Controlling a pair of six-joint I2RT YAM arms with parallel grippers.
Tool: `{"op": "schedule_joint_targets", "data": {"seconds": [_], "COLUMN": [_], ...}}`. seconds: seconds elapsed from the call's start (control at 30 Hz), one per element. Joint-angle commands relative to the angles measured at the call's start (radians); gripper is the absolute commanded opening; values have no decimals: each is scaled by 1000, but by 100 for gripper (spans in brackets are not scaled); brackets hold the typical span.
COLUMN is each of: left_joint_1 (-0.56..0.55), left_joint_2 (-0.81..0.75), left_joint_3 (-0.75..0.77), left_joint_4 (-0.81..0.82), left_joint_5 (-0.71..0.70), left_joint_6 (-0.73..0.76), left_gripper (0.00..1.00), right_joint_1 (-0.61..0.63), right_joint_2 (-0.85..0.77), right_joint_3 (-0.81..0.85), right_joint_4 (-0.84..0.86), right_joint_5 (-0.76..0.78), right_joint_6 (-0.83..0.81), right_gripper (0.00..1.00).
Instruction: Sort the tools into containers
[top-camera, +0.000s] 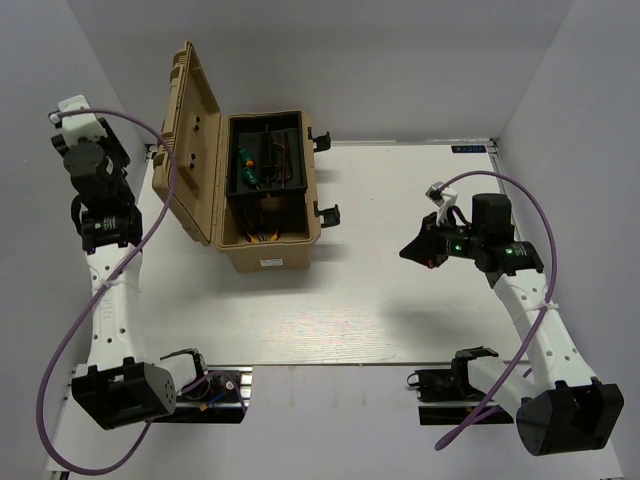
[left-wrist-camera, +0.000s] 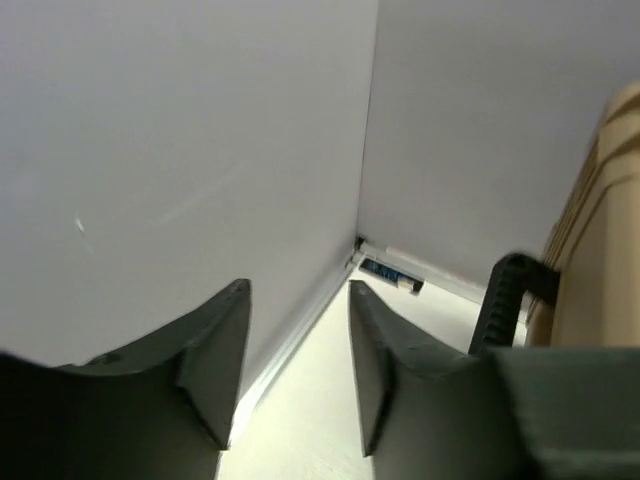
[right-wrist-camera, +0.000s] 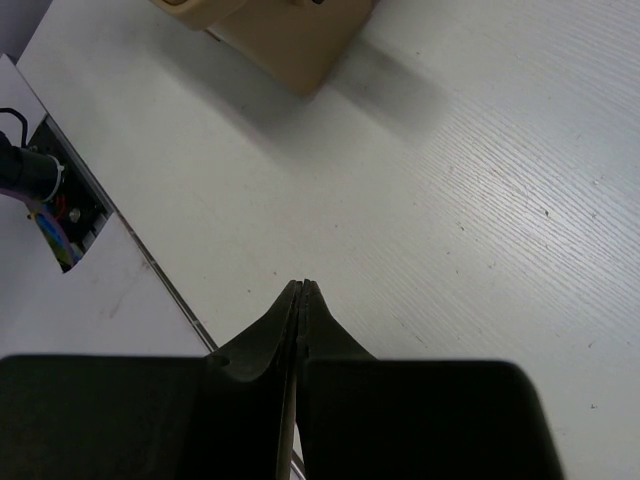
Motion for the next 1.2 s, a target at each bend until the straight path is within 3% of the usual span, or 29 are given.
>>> {"op": "schedule_joint_targets", "data": {"seconds": [0.0,0.1,0.23,0.37,0.5,0.8,0.97,1.17], "left_joint_1": [13,33,42,42,42,22,-12,-58], "left_joint_2": [-23,-2,66,48,68,117,172,157], "left_joint_3": [-74,-74,-2,-22,44,121,119,26], "left_joint_4": [-43,-85,-174,-140,-186,-163,-249,-243], "left_joint_5": [-20,106,375,547,805,1227,1304,1353], "left_joint_6": [-46,-58,-107,-132,-121,-187,-174,-124], "left_gripper": [52,41,32,32,34,37,38,44], "right_joint_1": [-9,-11,-14,-24,-26,-32,-38,-52], "right_joint_2": [1,4,4,4,4,-5,-3,0], "right_joint_3": [-9,-9,-9,-9,-9,-6,-5,-5], "right_joint_4": [12,13,12,9,12,9,10,12], "right_joint_5": [-28,-27,-25,-20,-24,-31,-31,-31], "right_joint_6": [-12,-12,-11,-9,-12,-11,-9,-2], "right_gripper": [0,0,0,0,0,0,0,0]}}
